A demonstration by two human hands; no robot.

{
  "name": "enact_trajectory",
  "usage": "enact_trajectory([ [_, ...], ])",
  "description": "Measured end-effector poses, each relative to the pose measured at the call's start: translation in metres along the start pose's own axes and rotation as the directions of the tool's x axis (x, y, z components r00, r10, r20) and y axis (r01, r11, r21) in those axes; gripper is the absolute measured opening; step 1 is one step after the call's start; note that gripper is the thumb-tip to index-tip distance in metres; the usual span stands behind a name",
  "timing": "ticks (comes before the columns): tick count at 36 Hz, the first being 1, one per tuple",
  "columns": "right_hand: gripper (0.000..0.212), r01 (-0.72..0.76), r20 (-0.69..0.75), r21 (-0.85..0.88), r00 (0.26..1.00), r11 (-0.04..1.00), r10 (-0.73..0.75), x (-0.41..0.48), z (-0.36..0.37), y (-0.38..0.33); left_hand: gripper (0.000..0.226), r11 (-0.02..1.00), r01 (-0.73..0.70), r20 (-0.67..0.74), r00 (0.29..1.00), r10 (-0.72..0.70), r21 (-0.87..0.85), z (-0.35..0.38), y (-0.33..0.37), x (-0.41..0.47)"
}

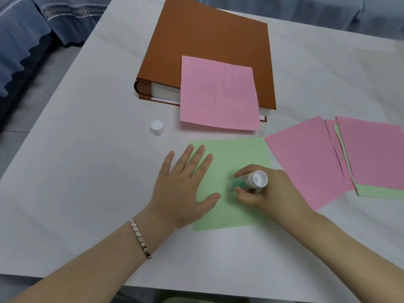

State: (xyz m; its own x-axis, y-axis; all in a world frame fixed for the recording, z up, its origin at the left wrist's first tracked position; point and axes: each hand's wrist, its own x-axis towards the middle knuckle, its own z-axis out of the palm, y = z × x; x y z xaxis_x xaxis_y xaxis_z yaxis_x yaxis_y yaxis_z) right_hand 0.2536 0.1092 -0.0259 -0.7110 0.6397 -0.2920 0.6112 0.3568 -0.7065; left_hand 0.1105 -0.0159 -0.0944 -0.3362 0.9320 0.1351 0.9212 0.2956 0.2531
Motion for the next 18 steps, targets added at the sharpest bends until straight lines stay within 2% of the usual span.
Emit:
enact_trajectory([
  [6, 0.02, 0.0, 0.066, 0.009, 0.998, 1.0, -0.001, -0.025, -0.001, 0.007, 0.07, 1.0, -0.002, 0.005, 1.0, 0.002, -0.003, -0.001, 0.001, 0.0],
  [10, 0.034, 0.063, 0.119, -0.092, 0.992, 0.994, -0.051, -0.037, -0.004, 0.008, 0.07, 1.0, 0.008, 0.022, 1.0, -0.008, 0.003, -0.001, 0.0, 0.001],
  [13, 0.027, 0.071, 0.164, -0.146, 0.985, 0.987, -0.047, -0.039, -0.009, 0.007, 0.071, 1.0, 0.014, 0.028, 1.0, -0.014, -0.001, 0.0, 0.0, 0.001],
  [15, 0.021, 0.072, 0.131, -0.129, 0.99, 0.989, -0.055, -0.033, -0.014, 0.003, 0.07, 1.0, 0.011, 0.02, 1.0, -0.011, -0.004, 0.0, 0.0, 0.001],
  [18, 0.021, 0.087, -0.035, -0.037, 0.995, 0.996, -0.088, -0.014, -0.023, -0.002, 0.07, 1.0, 0.007, 0.008, 1.0, -0.007, -0.007, 0.0, 0.001, 0.001],
])
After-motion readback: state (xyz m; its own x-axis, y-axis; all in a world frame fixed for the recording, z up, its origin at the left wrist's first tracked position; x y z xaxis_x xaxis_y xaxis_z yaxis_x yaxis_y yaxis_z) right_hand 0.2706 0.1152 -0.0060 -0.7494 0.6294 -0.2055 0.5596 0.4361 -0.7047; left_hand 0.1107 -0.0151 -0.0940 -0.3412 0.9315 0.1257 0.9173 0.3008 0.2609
